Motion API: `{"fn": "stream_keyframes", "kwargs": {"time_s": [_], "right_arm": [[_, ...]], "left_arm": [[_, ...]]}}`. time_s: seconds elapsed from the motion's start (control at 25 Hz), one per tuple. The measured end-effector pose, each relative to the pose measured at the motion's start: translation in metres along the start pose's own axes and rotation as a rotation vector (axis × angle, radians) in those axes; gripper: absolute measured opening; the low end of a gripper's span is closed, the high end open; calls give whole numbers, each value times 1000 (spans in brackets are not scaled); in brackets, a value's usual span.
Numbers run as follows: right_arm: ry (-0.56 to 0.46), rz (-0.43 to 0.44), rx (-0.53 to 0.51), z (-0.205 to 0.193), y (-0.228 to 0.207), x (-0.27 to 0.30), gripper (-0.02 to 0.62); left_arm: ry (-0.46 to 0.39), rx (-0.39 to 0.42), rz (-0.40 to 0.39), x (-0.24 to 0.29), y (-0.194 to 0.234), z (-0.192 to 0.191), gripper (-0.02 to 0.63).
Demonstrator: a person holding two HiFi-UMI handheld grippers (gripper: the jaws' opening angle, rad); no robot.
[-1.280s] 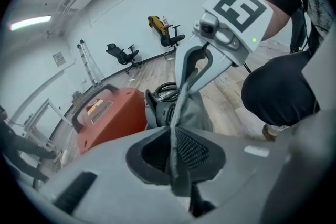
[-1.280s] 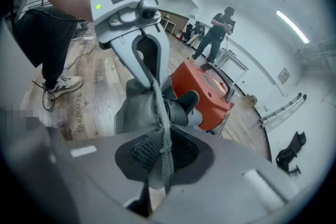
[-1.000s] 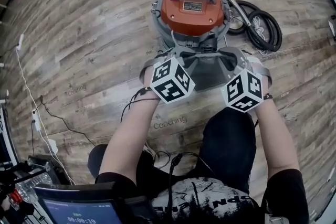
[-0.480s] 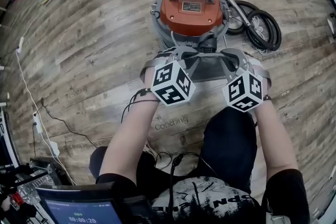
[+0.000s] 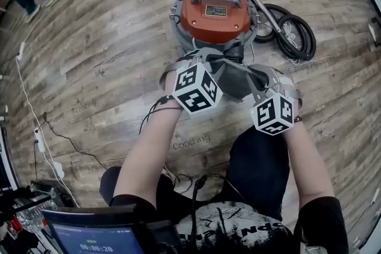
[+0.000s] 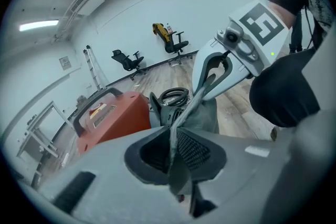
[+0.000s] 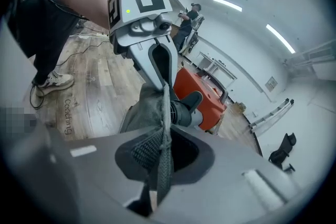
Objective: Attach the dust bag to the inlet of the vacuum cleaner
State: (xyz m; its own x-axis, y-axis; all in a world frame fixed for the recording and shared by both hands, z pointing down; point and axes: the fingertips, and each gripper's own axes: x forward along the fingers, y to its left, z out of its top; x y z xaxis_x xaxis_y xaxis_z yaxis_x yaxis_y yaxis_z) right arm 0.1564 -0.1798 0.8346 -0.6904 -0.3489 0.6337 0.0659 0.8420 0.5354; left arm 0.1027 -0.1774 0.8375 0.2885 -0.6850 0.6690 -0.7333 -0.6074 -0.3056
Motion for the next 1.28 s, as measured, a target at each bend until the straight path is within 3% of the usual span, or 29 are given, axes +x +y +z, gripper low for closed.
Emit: {"fn": "stream_keyframes", "kwargs": {"time_s": [0.08, 0.24, 0.44, 0.64, 0.92, 1.08, 1.2, 1.28], "right_arm": [[7, 3, 21, -4, -1, 1, 29], [32, 16, 9, -1, -10, 5, 28], [37, 13, -28, 9, -22, 9, 32], [12, 8, 20, 4, -17, 6, 32], [15, 12, 44, 5, -18, 8, 46], [-4, 47, 90, 2, -16, 7, 131], [-58, 86, 166, 6, -15, 3, 212], [-96, 107, 204, 12, -14, 1, 219]], "left_arm": [[0, 13, 8, 0, 1, 4, 43], [-41, -79, -20, -2, -3, -1, 41], [-48, -109, -39, -2, -9, -9, 29], [-60, -123, -11, -1, -4, -4, 35], [-87, -181, -32, -3, -5, -5, 49], [-132, -213, -12, -11, -2, -2, 147], [-169, -238, 2, -19, 1, 1, 178], [-184, -241, 20, -24, 4, 3, 189]]}}
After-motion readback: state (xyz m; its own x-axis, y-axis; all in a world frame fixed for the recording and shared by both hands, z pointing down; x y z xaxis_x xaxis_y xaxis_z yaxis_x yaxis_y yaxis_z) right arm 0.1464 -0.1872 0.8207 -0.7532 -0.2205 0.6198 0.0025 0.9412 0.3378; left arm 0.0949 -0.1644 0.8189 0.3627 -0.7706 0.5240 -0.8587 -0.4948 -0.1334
